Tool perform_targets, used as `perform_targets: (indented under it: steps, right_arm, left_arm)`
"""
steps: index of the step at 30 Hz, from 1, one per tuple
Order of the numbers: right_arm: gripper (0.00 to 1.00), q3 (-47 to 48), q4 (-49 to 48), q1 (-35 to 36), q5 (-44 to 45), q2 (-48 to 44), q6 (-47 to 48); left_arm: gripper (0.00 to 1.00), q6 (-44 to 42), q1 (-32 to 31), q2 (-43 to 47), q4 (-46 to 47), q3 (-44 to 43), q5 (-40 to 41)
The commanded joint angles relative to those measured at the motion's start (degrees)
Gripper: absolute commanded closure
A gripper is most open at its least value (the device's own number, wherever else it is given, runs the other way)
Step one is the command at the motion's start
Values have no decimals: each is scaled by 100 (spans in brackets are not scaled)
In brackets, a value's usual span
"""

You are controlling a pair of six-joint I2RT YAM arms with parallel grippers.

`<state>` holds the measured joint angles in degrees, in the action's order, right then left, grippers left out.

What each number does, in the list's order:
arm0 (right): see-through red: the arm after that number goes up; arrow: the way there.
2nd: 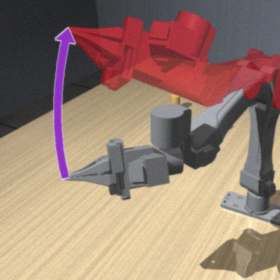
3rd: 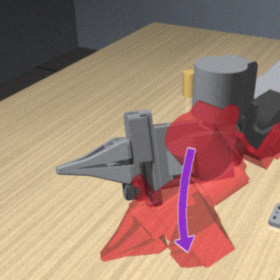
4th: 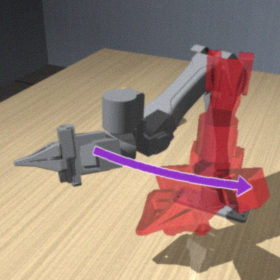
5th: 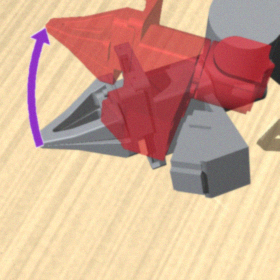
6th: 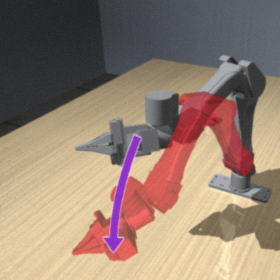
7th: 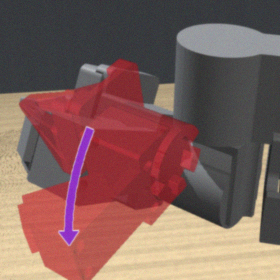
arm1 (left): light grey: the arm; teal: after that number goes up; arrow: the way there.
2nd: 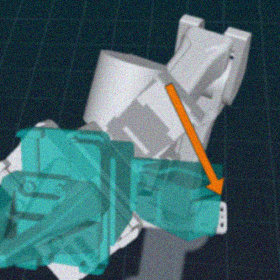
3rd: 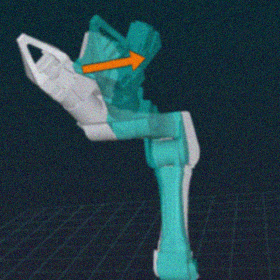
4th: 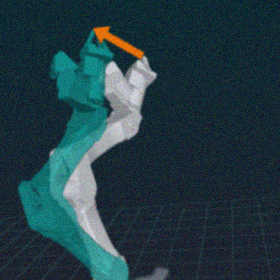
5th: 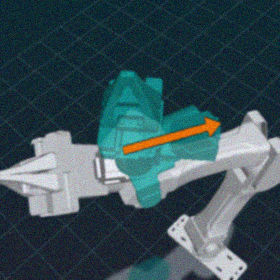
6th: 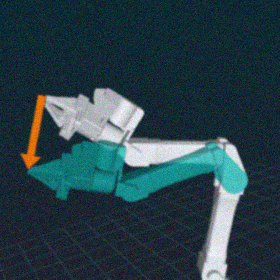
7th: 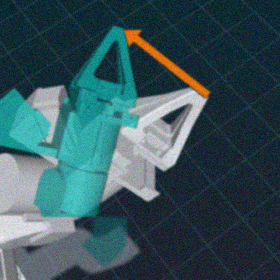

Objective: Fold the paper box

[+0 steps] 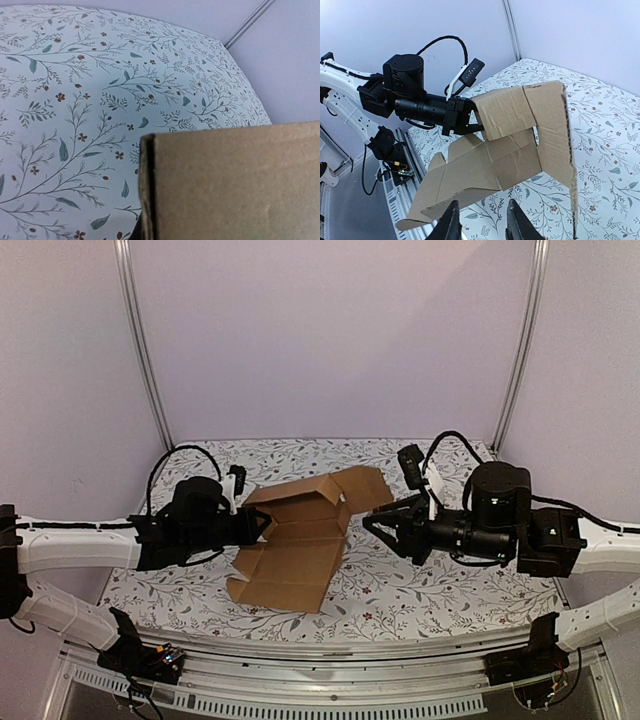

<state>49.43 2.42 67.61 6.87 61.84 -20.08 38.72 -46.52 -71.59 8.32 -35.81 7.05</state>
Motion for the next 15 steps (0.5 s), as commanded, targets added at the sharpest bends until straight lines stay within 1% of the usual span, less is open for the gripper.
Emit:
perform_targets:
  steps: [1, 3, 5, 8, 11, 15]
  right_arm:
    - [65, 13, 602, 38, -320, -363, 349]
    - [61, 37, 768, 33, -373, -548, 440]
    - [55, 97, 949, 32, -318, -697, 531]
    - [52, 276, 1313, 38, 88, -859, 663]
    - [45, 478, 1746, 34, 573, -859, 887]
    - [34, 656, 2090, 33, 768, -791, 1244]
  left_arm:
    - [100, -400, 20, 60, -475, -125, 515]
    - [100, -478, 20, 56, -557, -153, 637]
    - [100, -562, 21, 62, -576, -147, 703]
    - [100, -669, 22, 85, -585, -154, 762]
    - [100, -813, 23, 154, -553, -148, 695]
    - [100, -1021, 25, 251, -514, -137, 535]
